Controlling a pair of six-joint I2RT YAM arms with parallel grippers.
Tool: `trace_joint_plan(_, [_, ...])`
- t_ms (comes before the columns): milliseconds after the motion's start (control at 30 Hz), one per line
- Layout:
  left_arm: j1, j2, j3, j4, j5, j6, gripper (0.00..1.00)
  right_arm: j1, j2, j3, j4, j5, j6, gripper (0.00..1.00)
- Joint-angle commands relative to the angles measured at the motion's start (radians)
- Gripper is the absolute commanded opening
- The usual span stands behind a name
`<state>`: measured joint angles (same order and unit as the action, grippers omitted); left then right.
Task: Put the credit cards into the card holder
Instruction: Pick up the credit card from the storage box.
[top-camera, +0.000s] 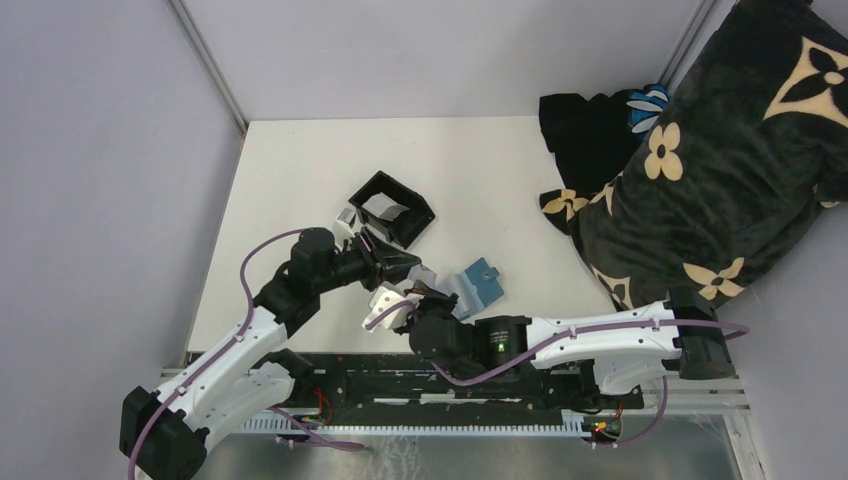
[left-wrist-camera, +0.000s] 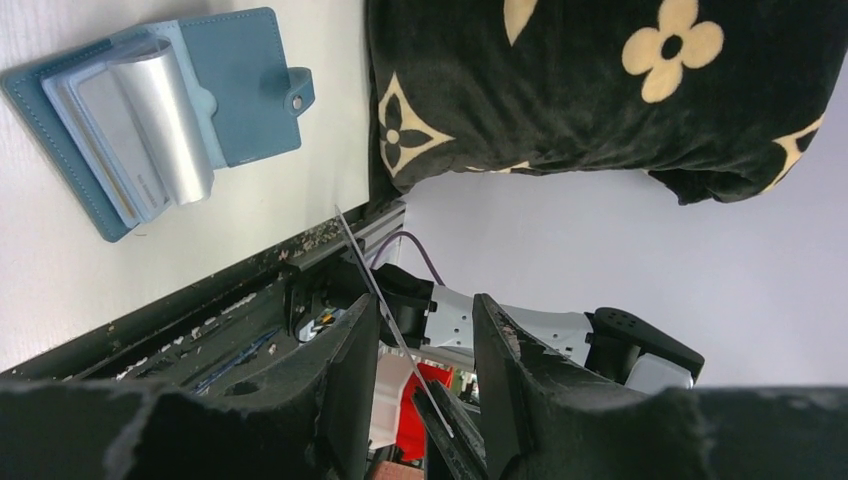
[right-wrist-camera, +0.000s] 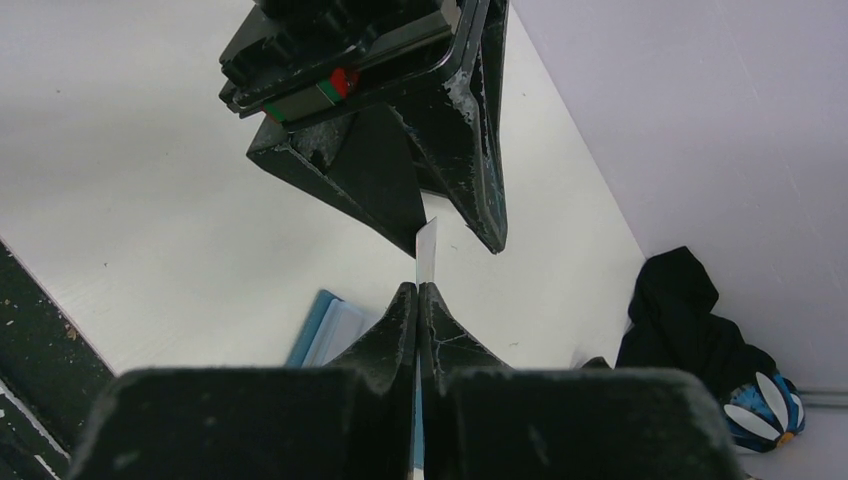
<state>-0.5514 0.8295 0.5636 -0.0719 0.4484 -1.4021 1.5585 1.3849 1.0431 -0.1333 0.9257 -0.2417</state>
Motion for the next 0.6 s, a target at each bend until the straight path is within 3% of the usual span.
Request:
trace_joint_plan(0, [-0.003, -0.007, 0.002, 0.076, 0.064, -0.034, 0.46, 0.019, -0.001, 0.031, 0.095, 0.014, -0.036, 0.01])
trace_joint_plan(233, [-0.004, 0.003, -0.019, 0.109, 0.065, -0.037, 0.42, 0.042, 0.020, 0.045, 0.104, 0.009, -0.056, 0.01])
trace_joint_plan(400, [-0.003, 0.013, -0.032, 0.147, 0.069, -0.042, 0.24, 0.056, 0.034, 0.052, 0.099, 0.020, -0.054, 0.01])
trace_joint_plan(500, [-0.002, 0.010, -0.043, 0.167, 0.067, -0.050, 0.04, 0.062, 0.038, 0.053, 0.085, 0.031, -0.044, 0.01])
trace_joint_plan(567, [-0.002, 0.006, -0.054, 0.180, 0.059, -0.055, 0.03, 0.068, 0.043, 0.054, 0.074, 0.052, -0.032, 0.01])
